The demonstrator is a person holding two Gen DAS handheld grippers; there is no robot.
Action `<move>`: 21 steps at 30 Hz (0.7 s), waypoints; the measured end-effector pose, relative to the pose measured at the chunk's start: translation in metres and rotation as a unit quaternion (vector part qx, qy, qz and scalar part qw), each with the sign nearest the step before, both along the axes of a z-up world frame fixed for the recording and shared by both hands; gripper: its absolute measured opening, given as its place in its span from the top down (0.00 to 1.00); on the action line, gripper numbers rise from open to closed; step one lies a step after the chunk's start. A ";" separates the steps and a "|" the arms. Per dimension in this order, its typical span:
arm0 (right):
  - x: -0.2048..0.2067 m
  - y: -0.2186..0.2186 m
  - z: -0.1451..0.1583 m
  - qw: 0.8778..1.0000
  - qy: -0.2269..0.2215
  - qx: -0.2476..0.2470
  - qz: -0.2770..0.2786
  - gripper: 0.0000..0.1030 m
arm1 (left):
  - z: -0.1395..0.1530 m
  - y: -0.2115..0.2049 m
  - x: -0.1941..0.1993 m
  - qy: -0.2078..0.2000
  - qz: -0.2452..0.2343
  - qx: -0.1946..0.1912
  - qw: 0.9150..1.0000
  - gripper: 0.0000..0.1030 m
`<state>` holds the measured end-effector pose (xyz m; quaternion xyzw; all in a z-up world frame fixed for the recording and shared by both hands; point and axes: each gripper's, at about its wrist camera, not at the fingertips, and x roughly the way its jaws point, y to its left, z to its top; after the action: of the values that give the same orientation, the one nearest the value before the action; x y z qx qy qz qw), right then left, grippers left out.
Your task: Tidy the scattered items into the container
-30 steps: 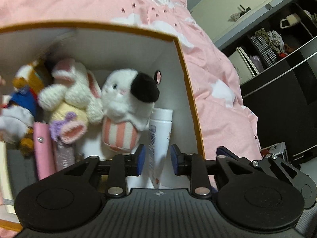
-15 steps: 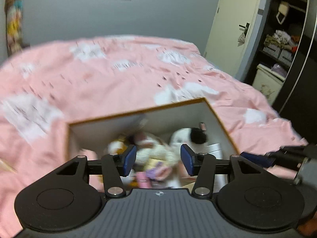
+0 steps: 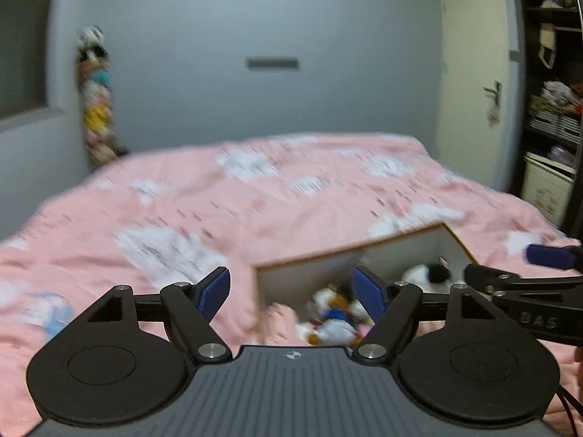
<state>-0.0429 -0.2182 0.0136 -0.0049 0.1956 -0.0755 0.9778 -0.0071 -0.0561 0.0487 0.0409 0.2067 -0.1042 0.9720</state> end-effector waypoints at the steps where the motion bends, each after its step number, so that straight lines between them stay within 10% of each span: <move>1: -0.004 0.004 0.003 1.000 -0.012 -0.005 0.002 0.12 | 0.002 0.002 -0.004 -0.014 0.006 0.001 1.000 0.12; 21: 0.023 0.028 -0.042 0.994 0.099 -0.040 -0.007 0.06 | -0.052 0.031 0.029 0.183 0.030 -0.047 0.982 0.10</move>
<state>-0.0198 -0.1905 -0.0279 -0.0497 0.2885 -0.0889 0.9520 0.0221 -0.0251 -0.0033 -0.0309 0.3767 -0.0905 0.9214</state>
